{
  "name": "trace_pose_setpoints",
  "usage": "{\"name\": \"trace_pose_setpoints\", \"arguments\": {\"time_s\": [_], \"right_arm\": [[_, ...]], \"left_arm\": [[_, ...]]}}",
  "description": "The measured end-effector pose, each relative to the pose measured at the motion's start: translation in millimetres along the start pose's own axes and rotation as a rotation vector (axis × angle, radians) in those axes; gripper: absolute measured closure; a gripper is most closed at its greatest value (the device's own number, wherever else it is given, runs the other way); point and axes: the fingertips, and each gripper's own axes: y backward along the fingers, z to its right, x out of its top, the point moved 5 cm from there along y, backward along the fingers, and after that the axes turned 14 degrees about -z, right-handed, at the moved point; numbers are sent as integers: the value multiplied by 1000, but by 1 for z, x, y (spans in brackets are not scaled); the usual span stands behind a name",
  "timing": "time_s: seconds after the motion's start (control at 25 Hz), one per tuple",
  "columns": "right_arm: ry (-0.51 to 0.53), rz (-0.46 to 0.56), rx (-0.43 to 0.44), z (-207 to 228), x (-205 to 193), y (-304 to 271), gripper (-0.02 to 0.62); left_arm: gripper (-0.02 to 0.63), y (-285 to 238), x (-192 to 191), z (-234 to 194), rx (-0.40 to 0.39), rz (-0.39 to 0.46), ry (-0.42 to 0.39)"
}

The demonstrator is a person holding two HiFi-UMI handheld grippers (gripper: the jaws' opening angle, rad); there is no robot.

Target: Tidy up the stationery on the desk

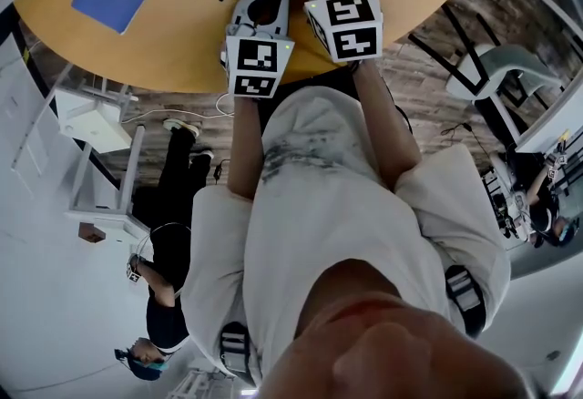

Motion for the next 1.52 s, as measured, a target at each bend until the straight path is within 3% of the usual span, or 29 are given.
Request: {"name": "trace_pose_setpoints", "arguments": {"time_s": [0.4,0.76,1.24,1.52], "right_arm": [[9,17,52,-7,-1,-2,500],[29,22,15,-11,8,-2,499],[24,39,38,-64,13,2,499],[-29,50,58,-86,24,-9,499]], "left_arm": [[598,-2,2,13,-72,15,8],[598,4,1,16,-119,26,-20],[598,55,-9,-53,-24,46,-41],[597,57,-16,-90,15,-12,-76]]}}
